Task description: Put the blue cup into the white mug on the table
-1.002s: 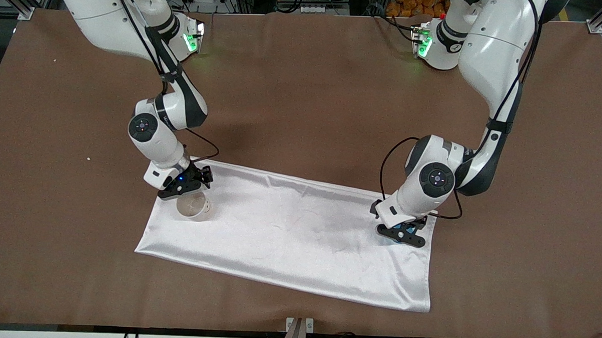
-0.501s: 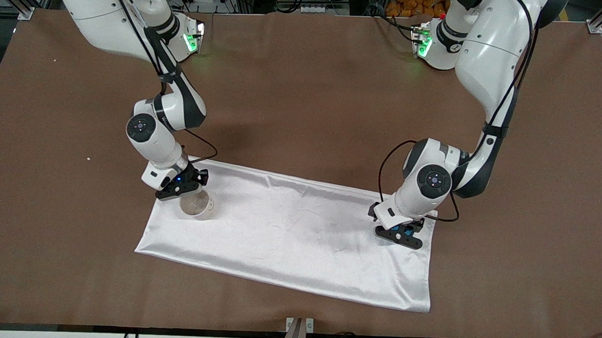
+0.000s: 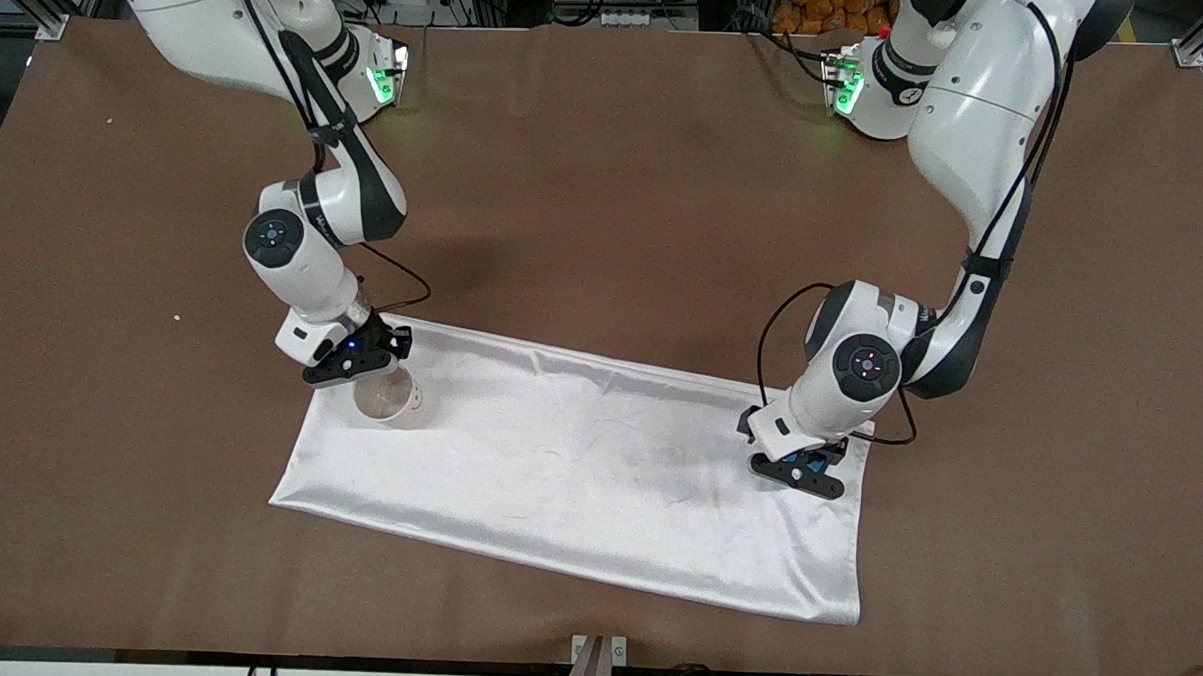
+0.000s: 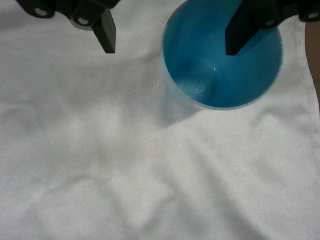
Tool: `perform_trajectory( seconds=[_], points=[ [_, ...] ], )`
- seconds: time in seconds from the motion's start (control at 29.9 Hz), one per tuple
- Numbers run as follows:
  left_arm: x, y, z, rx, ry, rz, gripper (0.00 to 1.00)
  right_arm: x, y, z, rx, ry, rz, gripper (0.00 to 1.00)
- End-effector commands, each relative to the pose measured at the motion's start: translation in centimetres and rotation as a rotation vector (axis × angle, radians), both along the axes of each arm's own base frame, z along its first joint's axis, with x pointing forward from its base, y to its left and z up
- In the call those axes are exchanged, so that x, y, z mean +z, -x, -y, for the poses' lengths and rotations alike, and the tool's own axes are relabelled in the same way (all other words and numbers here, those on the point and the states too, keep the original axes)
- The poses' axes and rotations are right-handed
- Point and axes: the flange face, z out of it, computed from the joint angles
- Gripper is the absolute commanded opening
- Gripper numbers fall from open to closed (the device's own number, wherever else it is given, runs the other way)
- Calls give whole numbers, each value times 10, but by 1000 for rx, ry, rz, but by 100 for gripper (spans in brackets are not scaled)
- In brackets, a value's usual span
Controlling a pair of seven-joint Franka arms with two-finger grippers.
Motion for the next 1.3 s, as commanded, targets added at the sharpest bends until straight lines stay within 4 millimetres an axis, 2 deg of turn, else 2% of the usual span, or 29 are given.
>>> perform_trajectory(
  seconds=[0.0, 0.2, 0.3, 0.37, 0.73, 1.0, 1.17, 1.27],
  points=[
    [-1, -7, -2, -59, -12, 30, 52, 34, 21, -9, -48, 6, -28, 0],
    [-2, -7, -2, -61, -14, 29, 18, 48, 35, -36, -147, 3, -62, 0],
    [-2, -7, -2, -61, -14, 29, 5, 48, 42, -53, -199, -3, -67, 0],
    [-2, -7, -2, -61, -14, 29, 0, 48, 49, -68, -223, -6, -71, 0],
    [3, -9, -4, -86, -35, 44, 0, 51, 93, -144, -292, -24, -79, 0],
    [9, -10, -5, -100, -42, 54, 0, 57, 124, -185, -337, -39, -80, 0],
    [26, -13, -9, -85, -37, 72, 0, 57, 146, -210, -389, -47, -88, 0],
    [44, -15, -12, -75, -33, 87, 0, 56, 160, -224, -417, -49, -93, 0]
  ],
)
